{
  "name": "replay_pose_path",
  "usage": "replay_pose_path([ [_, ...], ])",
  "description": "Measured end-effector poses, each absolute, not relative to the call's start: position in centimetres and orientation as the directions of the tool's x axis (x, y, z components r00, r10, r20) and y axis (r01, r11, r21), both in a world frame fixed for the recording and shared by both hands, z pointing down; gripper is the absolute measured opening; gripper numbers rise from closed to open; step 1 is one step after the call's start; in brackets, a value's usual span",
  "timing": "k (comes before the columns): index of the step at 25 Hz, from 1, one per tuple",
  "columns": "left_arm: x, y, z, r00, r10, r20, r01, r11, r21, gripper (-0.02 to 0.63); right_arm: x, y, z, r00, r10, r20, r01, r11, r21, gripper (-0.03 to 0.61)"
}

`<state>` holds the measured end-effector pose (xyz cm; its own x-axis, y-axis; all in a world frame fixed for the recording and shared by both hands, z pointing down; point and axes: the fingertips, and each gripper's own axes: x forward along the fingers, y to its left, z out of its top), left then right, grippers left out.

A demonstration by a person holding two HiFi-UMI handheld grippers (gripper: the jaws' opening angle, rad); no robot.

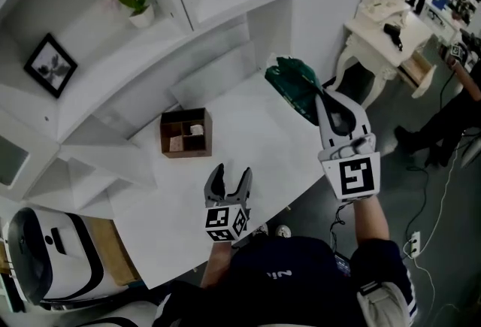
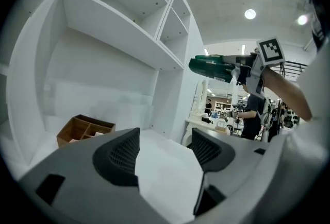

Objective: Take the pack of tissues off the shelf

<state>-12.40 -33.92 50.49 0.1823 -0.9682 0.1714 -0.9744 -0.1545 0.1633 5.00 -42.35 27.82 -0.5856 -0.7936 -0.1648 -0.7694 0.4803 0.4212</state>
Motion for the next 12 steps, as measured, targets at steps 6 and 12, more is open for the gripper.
replay_pose_path([
  [6,-11.6,-34.0,51.7,0.204,-0.958,0.203,-0.973,-0.176,0.15,0.304,4.7,-41.8,33.7,-0.61,-0.787,-0.092,-0.751,0.538,0.382,0.009],
  [12,-10.7,-33.7,53.5,0.232,-0.944,0.236,-0.969,-0.203,0.142,0.304,4.9,-41.0,39.6,-0.583,-0.812,0.027,-0.766,0.56,0.314,0.009],
])
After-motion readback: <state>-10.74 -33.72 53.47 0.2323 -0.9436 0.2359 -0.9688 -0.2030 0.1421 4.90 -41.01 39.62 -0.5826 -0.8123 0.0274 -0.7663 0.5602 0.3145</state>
